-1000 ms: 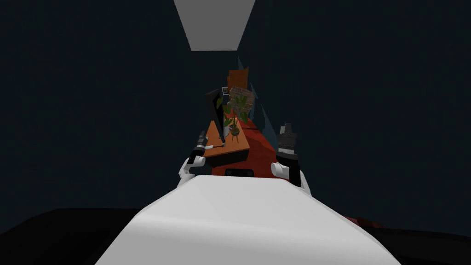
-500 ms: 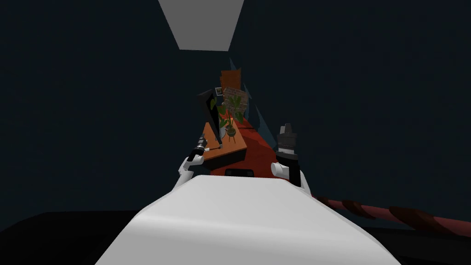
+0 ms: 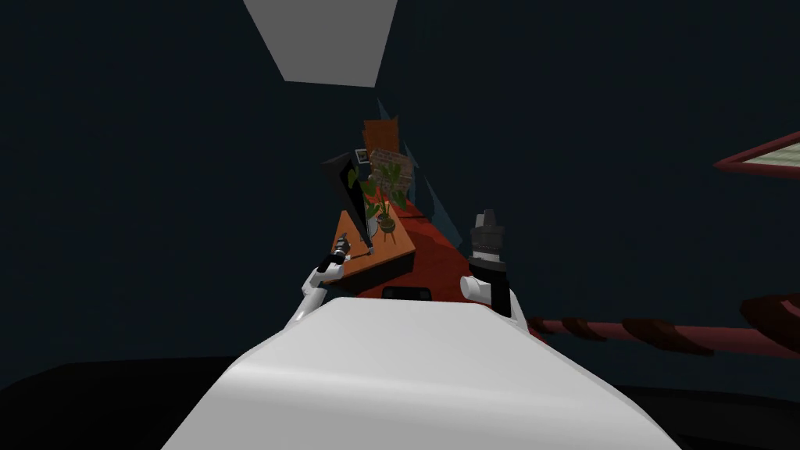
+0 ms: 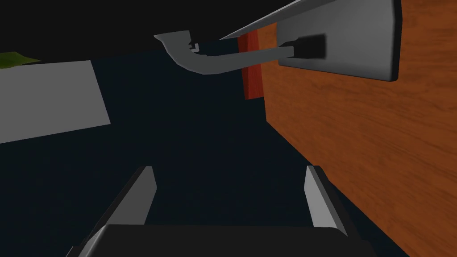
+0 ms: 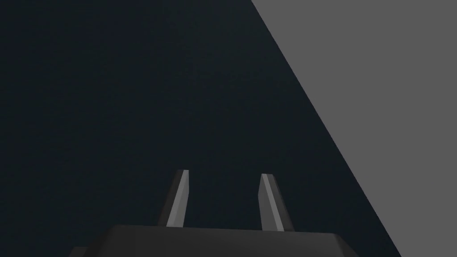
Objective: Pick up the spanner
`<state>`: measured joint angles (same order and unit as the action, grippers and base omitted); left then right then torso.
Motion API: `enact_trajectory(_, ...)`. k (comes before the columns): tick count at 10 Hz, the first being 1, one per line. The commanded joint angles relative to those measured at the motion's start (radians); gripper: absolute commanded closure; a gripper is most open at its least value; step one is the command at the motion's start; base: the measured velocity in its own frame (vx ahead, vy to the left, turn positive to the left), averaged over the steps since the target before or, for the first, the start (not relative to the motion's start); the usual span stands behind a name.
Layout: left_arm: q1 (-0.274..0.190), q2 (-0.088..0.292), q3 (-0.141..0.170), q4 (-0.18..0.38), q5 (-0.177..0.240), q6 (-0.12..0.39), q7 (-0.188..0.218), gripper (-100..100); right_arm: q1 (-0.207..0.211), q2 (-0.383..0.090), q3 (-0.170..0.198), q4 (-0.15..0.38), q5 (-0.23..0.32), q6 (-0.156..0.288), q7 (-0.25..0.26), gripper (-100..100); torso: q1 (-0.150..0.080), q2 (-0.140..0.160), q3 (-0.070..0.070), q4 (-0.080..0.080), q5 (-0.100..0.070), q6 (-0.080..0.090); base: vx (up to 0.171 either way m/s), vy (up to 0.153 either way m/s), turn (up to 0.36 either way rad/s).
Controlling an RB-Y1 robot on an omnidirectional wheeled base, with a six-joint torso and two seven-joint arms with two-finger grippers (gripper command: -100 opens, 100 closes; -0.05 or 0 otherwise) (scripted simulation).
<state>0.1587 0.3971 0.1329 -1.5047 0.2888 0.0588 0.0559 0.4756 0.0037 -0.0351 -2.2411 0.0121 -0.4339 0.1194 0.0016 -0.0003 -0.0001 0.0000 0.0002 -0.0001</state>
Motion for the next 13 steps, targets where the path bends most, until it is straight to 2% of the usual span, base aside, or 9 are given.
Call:
enact_trajectory(1,-0.015,0.007,0.004,0.050,0.011,0.033,0.004,-100,0.000,0.000,0.000,0.000,0.000,0.000,0.000,0,0.000,0.000,0.000,0.000,0.000,0.000,-0.002,0.022,-0.124)
enact_trajectory(2,-0.038,0.025,0.010,0.081,0.036,0.071,0.012,-100,0.000,0.000,0.000,0.000,0.000,0.000,0.000,0,0.000,0.000,0.000,0.000,0.000,-0.001,-0.003,0.016,-0.271)
enact_trajectory(4,-0.038,0.025,0.010,0.119,0.036,0.082,0.012,-100,0.000,0.000,0.000,0.000,0.000,0.000,0.000,0,0.000,0.000,0.000,0.000,0.000,-0.001,0.000,0.015,-0.046)
enact_trajectory(5,-0.062,0.043,0.016,0.157,0.062,0.128,0.019,-100,0.000,0.000,0.000,0.000,0.000,0.000,0.000,0,0.000,0.000,0.000,0.000,0.000,-0.001,0.000,0.006,-0.280)
enact_trajectory(7,-0.085,0.060,0.023,0.244,0.088,0.156,0.026,-100,0.000,0.000,0.000,0.000,0.000,0.000,0.000,0,0.000,0.000,0.000,0.000,0.000,-0.001,0.000,0.021,-0.205)
enact_trajectory(8,-0.085,0.060,0.023,0.252,0.088,0.178,0.026,-100,0.000,0.000,0.000,0.000,0.000,0.000,0.000,0,0.000,0.000,0.000,0.000,0.000,0.000,-0.002,0.025,-0.131)
enact_trajectory(11,-0.130,0.092,0.035,0.374,0.141,0.252,0.040,-100,0.000,0.000,0.000,0.000,0.000,0.000,0.000,0,0.000,0.000,0.000,0.000,0.000,-0.001,-0.001,0.026,-0.216)
enact_trajectory(12,-0.130,0.092,0.035,0.383,0.141,0.275,0.040,-100,0.000,0.000,0.000,0.000,0.000,0.000,0.000,0,0.001,0.000,0.000,0.000,0.000,0.000,0.001,0.027,-0.147)
enact_trajectory(13,-0.151,0.107,0.040,0.420,0.167,0.306,0.047,-100,0.000,0.000,0.000,0.000,0.000,0.000,0.000,0,0.000,0.000,0.000,0.000,0.000,-0.002,0.001,0.025,-0.238)
